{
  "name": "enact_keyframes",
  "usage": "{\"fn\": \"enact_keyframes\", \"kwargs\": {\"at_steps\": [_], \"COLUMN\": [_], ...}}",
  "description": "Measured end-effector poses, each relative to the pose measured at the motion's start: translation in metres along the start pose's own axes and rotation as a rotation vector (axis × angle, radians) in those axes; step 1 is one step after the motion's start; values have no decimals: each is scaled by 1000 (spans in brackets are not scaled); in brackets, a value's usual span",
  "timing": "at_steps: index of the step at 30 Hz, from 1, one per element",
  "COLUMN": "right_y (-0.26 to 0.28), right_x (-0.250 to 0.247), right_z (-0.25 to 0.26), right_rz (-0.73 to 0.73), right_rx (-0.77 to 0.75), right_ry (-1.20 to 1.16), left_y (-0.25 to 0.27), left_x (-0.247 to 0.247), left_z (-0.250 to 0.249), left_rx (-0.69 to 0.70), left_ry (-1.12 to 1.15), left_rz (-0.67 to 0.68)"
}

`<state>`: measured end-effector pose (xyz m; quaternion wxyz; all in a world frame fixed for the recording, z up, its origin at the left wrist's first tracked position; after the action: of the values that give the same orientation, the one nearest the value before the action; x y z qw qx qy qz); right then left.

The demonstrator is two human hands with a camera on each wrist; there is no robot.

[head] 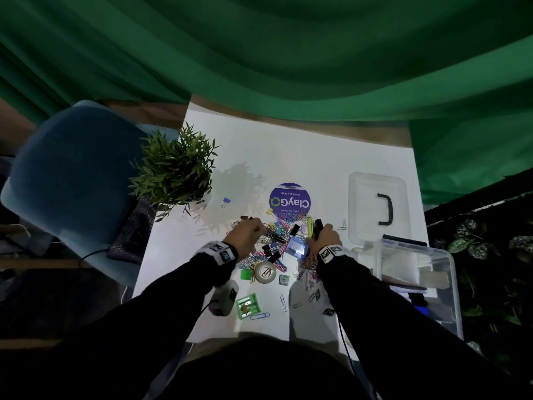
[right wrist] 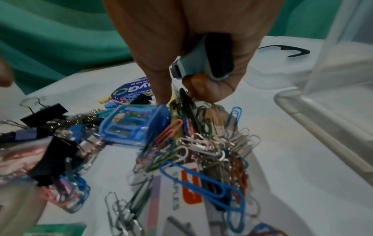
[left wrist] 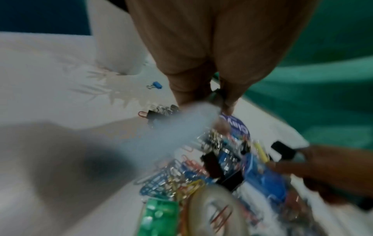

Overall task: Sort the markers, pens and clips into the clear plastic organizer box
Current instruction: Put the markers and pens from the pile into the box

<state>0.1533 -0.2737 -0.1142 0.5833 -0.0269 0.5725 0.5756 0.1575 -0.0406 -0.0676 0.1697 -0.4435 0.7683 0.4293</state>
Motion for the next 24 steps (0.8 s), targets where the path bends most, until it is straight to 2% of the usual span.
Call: {"fn": "enact_keyframes", "kwargs": {"at_steps": [3, 5, 8, 14, 18, 24], "right_y": [-6, -8, -4, 3, 7, 16], "right_x": [6, 7, 7, 6, 0, -13], "right_z": [-6, -8, -10, -10, -13, -16], "right_rz": [21, 28, 24, 8, 22, 29], "right_rx": [21, 27, 37, -12, 2, -38], "right_ry": [49, 49, 38, -104, -152, -282], "left_y": [-7, -10, -11, -8, -3, 10], "left_x": [23, 33, 37, 36, 31, 18], "left_z": [-4, -3, -2, -5, -5, -12], "left_rx": [64, 97, 68, 74, 45, 41], "left_ry": [-445, -589, -720, -764, -678, -516], "left_rz": [9, 14, 42, 49, 50, -49]}}
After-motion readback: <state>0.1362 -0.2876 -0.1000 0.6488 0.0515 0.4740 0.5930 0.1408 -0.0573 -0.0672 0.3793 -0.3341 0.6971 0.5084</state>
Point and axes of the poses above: each hand's wrist, its own y-axis away from the middle knuckle, its own x-axis out of the palm, z = x × y, the point moved 8 cm from there along -y, towards the middle knuckle, and after that the axes turned 7 degrees about -y, right-handed, at the moved point
